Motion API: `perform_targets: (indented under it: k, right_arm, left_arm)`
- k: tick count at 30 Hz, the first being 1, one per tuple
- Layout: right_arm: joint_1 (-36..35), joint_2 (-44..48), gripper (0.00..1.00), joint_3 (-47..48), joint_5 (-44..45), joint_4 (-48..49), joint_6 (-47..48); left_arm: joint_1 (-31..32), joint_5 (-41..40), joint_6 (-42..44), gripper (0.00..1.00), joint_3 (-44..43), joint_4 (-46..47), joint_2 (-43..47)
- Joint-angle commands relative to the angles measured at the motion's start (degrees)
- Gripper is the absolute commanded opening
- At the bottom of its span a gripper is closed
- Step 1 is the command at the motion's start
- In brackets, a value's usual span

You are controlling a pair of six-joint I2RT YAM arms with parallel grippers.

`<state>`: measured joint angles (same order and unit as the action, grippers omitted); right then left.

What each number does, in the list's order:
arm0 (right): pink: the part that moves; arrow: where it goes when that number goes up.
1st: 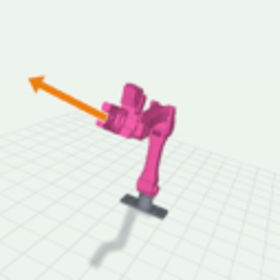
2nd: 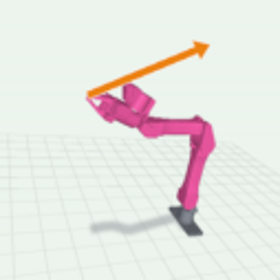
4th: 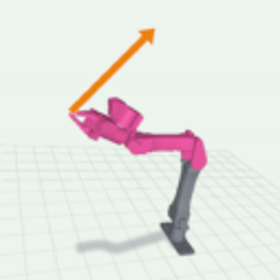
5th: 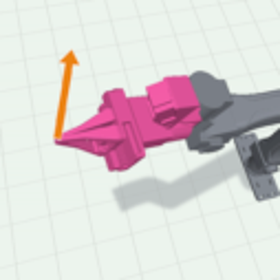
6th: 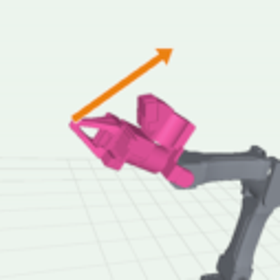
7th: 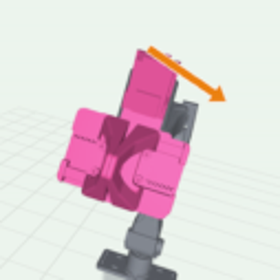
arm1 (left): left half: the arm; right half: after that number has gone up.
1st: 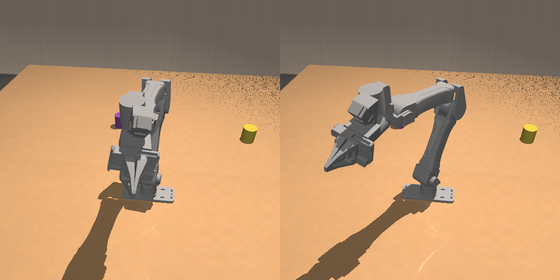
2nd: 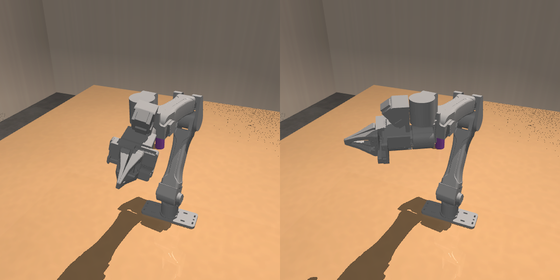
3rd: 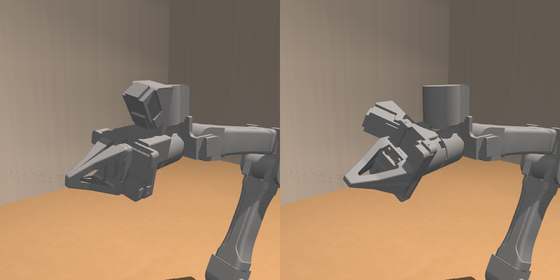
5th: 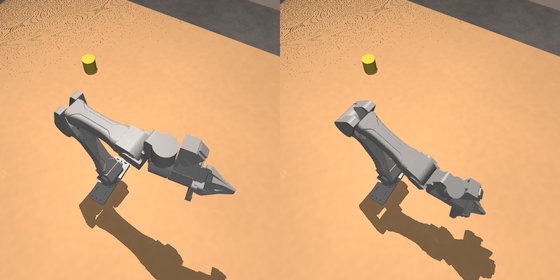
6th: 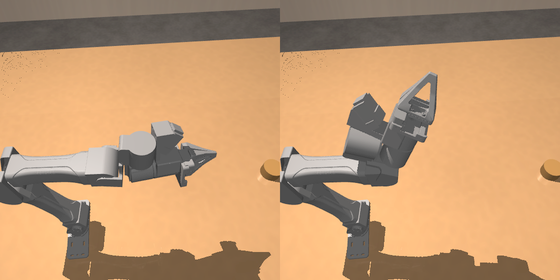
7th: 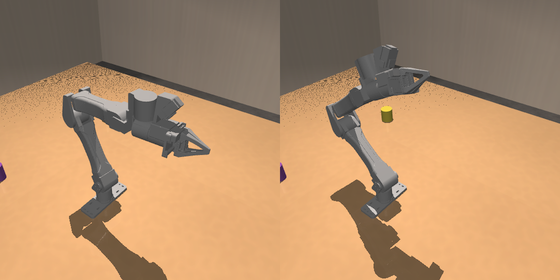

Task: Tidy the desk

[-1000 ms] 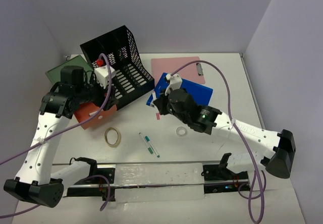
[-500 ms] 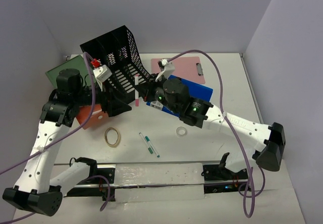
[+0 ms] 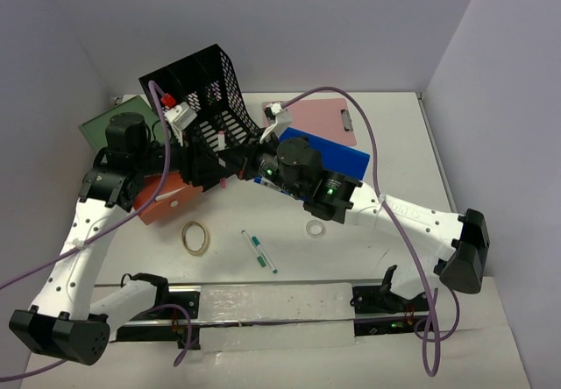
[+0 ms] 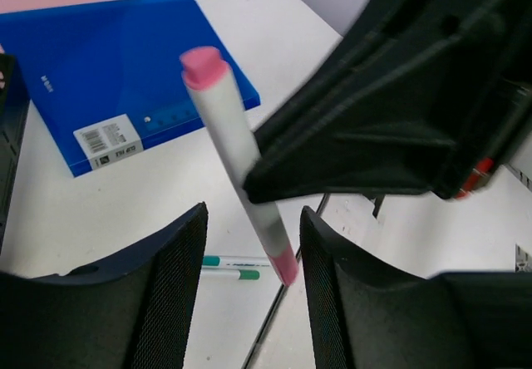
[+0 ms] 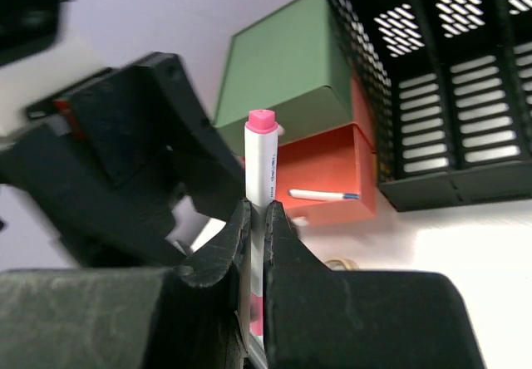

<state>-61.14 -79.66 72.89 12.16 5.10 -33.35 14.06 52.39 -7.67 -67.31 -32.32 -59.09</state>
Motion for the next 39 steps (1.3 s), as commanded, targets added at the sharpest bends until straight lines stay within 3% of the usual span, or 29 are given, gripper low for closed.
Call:
perform_targets:
  k: [1, 4, 5, 8, 9, 10, 14, 16, 21, 29, 34, 39]
  right_arm:
    - [-1.09, -0.97, 0.00, 2.93, -1.97, 4.20, -1.61]
    - [-1.18, -1.11, 0.00, 2.61, -2.58, 4.74, -1.98]
    - [-1.23, -1.11, 0.00, 2.55, -2.63, 4.75, -1.98]
    - [-1.18, -1.21, 0.00, 2.35, -2.67, 4.37, -1.78]
    - [-1.25, -1.29, 0.00, 2.44, -2.78, 4.09, -1.50]
    - [-1.16, -1.31, 0.01, 2.57, -3.03, 3.57, -1.04]
    - [-0.47, -1.11, 0.35, 3.65, -1.87, -2.28, 1.01]
    - [0.07, 0.66, 0.46, 0.63, -0.64, -4.13, 1.49]
    - [1.37, 6.31, 0.48, -6.08, 3.06, -4.81, 2.46]
    - [1.46, 7.30, 0.48, -8.40, 5.02, -9.13, 3.47]
    - [1.46, 4.99, 0.49, -8.54, 1.79, -11.46, 4.61]
    - [1.37, 1.44, 0.49, -8.06, -0.34, -17.16, 4.82]
  left_arm:
    - [-0.18, -4.23, -1.40, 0.49, -1.75, 3.09, -0.62]
    - [-0.27, -5.02, -1.47, 0.39, -2.13, 3.05, -0.59]
    - [-0.33, -5.14, -1.41, 0.33, -2.18, 2.94, -0.65]
    - [-0.44, -5.77, -0.77, 0.02, -2.49, 2.27, -0.30]
    - [-0.44, -6.35, 0.01, 0.00, -2.67, 1.57, -0.03]
    - [-0.44, -7.68, 0.24, 0.00, -2.89, 1.39, 0.23]
    - [-0.44, -19.38, 9.25, 0.00, -4.85, -3.55, 0.82]
    - [-0.44, -32.07, 15.03, 0.00, -4.94, -7.86, 0.32]
    - [-0.45, -50.83, 29.11, 0.00, 0.73, -11.42, -0.24]
    - [-0.44, -64.35, 40.51, 0.03, 10.29, -9.31, -2.38]
    - [-0.44, -68.68, 42.83, 0.17, 12.92, -7.29, -4.64]
    - [-0.53, -69.00, 42.83, 0.38, 12.99, -6.96, -5.33]
